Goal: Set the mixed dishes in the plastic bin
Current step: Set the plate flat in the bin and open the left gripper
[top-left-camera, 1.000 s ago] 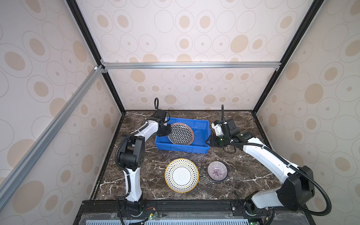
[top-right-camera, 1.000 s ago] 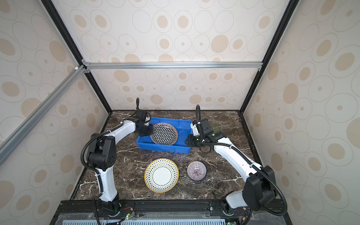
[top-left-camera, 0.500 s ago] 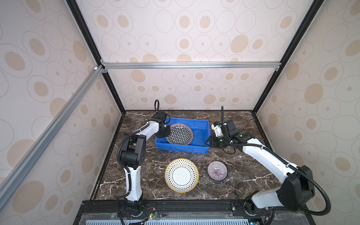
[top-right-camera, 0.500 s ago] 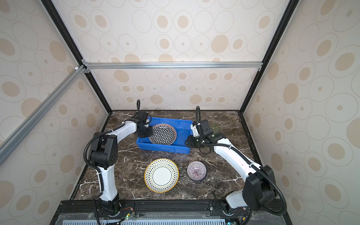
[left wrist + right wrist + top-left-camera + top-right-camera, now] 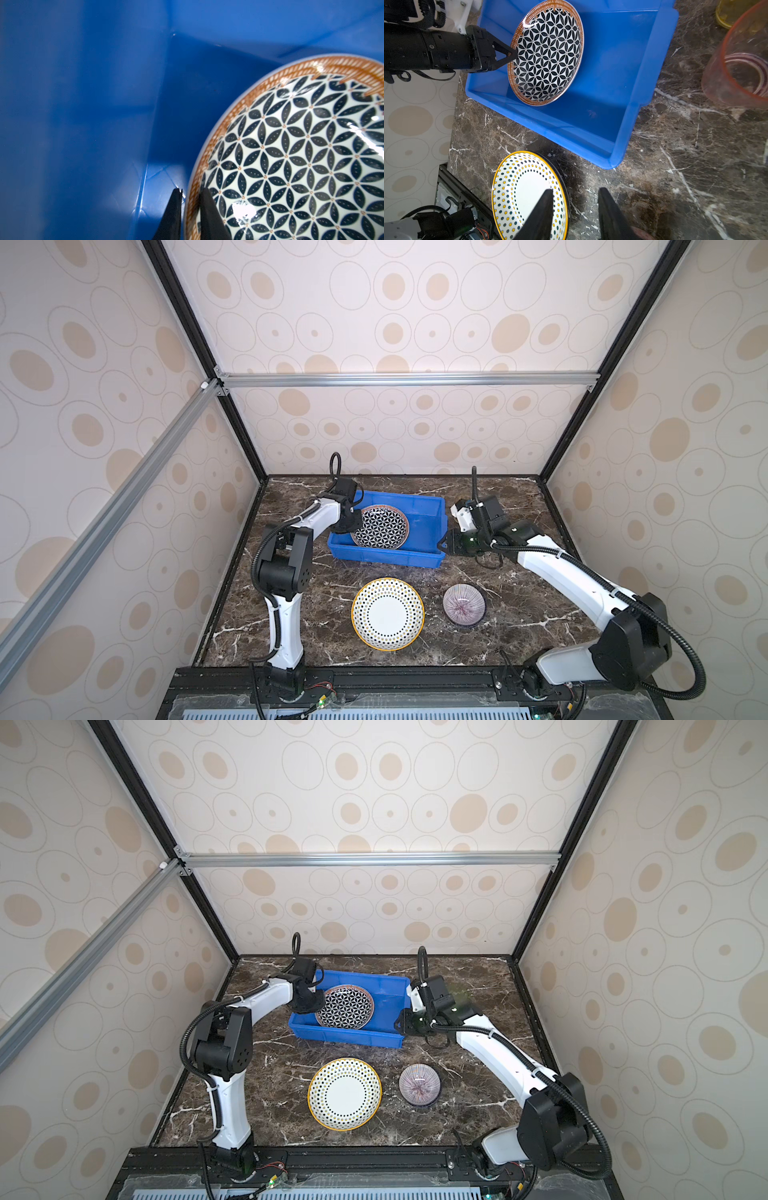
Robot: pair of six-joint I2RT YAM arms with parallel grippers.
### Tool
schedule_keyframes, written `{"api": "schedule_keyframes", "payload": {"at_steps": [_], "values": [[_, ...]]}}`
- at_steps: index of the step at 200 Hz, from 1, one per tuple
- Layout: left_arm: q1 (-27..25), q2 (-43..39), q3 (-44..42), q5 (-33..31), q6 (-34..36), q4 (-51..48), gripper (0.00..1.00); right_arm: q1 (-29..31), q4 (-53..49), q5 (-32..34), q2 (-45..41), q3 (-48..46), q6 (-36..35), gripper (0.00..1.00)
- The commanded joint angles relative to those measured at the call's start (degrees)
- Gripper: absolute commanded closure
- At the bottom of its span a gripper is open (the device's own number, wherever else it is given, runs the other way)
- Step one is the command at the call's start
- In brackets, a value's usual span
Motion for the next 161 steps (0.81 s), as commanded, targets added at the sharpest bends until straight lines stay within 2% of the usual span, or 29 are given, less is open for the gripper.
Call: {"api": "schedule_keyframes", "payload": {"at_steps": [1,56,161], "values": [[-0.1,2.4,1.1,-1.0,1.0,-4.0,0.82,-0.4,-2.6,1.1,-0.9,-0.2,-0.5,0.61],[-0.8,0.4,1.8,2.9,0.7,-3.3,0.81,-0.4,-3.5,1.7,-1.3,-0.3,-0.7,0.61],[-1.4,-8.2,3.3,3.3,1.1,-5.7,0.79,-0.3,-4.0,1.2,-1.7,-0.7,-0.5,0.61]]}}
